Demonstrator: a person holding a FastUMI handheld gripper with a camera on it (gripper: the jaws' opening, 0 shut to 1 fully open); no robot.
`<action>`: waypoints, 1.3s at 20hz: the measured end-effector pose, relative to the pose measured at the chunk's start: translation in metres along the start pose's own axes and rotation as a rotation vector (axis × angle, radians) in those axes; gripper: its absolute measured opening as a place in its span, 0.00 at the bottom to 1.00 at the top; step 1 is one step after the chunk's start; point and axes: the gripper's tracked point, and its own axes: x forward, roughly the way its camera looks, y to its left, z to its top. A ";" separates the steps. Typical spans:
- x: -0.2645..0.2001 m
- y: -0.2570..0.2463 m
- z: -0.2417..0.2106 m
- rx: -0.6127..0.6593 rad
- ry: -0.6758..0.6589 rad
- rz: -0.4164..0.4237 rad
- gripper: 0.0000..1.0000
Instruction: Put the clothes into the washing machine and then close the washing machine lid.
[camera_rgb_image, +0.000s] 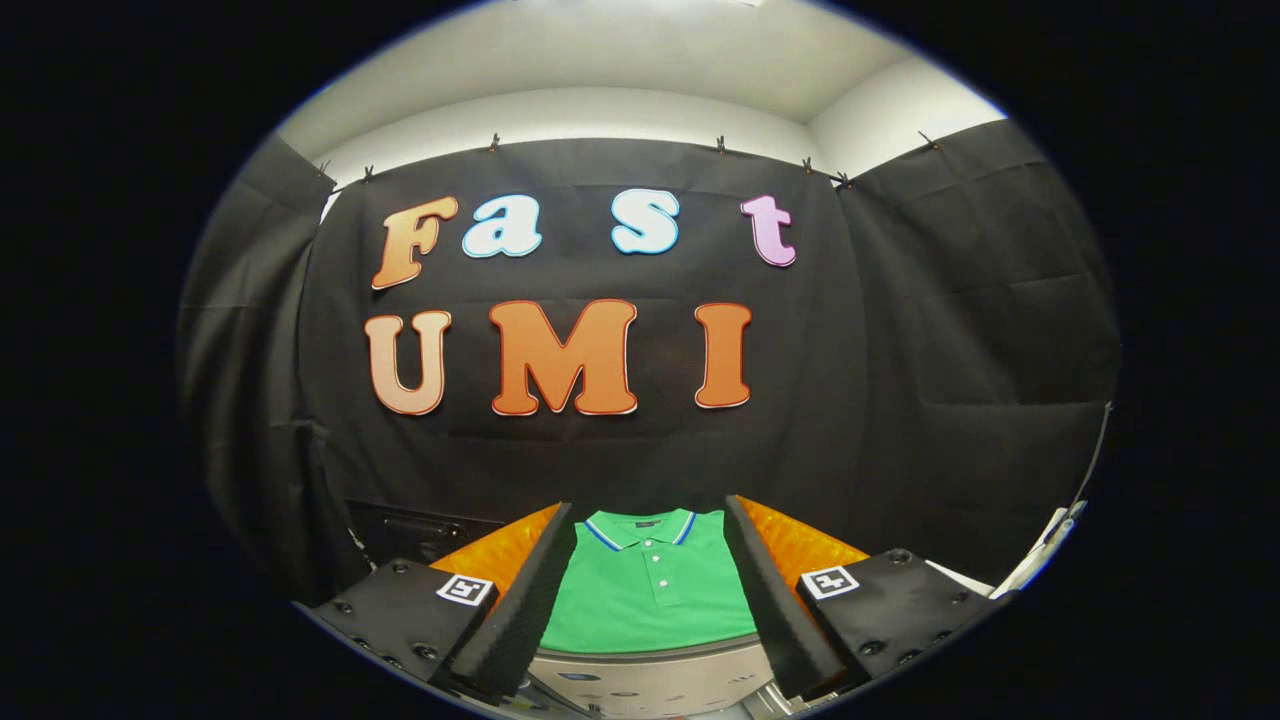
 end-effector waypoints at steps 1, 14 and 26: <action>0.002 0.000 0.001 -0.004 0.001 0.004 0.96; 0.019 -0.003 0.001 -0.020 -0.004 -0.009 0.96; 0.082 -0.008 -0.030 -0.007 0.066 0.031 0.96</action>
